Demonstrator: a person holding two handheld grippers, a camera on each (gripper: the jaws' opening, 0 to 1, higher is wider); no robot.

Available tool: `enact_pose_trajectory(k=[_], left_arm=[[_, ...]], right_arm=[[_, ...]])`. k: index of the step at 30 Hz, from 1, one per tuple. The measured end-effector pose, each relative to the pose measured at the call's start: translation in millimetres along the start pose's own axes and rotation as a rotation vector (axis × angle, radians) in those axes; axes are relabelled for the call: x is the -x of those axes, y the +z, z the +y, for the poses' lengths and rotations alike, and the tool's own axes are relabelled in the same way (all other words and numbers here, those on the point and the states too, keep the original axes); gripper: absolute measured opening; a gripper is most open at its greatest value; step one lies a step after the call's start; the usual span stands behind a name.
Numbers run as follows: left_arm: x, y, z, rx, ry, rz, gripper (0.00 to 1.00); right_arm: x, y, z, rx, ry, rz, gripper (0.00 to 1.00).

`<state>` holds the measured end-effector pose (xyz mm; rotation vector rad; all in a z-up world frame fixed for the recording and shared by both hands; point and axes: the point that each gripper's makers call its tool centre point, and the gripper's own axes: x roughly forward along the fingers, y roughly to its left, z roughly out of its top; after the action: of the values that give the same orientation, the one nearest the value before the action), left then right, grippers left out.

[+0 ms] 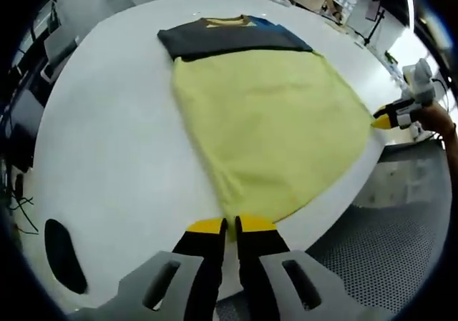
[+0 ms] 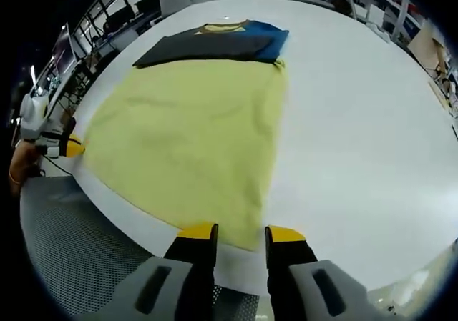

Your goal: Fold the garment on the visible template until the final outline fits inside the template.

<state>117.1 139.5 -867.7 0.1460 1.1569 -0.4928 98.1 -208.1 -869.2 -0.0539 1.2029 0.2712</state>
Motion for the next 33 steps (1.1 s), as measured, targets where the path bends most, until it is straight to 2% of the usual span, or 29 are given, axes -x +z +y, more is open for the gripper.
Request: enact_pose_trajectory(k=[7, 11, 14, 17, 18, 24, 33], left_arm=[[0.8, -2.9, -2.5, -0.031, 0.013, 0.009, 0.01], [0.3, -3.0, -1.4, -0.024, 0.013, 0.011, 0.01], [0.3, -2.9, -1.1, -0.017, 0.014, 0.014, 0.00], [0.4, -3.0, -1.2, -0.014, 0.014, 0.016, 0.00], [0.5, -3.2, -1.3, -0.007, 0.013, 0.017, 0.00], [0.5, -3.1, -1.0, -0.004, 0.012, 0.012, 0.00], [2.6, -6.4, -4.4, -0.016, 0.002, 0.034, 0.00]], right_arm=[[-0.2, -3.0, -2.8, -0.007, -0.015, 0.016, 0.11], [-0.4, -4.5, -5.2, -0.015, -0.019, 0.018, 0.03], [-0.6, -4.9, -3.1, -0.021, -0.007, 0.020, 0.00], [-1.8, -4.2, 5.2, -0.045, 0.038, 0.019, 0.00], [-2.1, -4.8, 4.1, -0.008, 0.026, 0.028, 0.00], [-1.5, -4.7, 4.5, 0.046, 0.007, 0.037, 0.00], [4.7, -5.0, 1.5, 0.075, -0.005, 0.051, 0.00]])
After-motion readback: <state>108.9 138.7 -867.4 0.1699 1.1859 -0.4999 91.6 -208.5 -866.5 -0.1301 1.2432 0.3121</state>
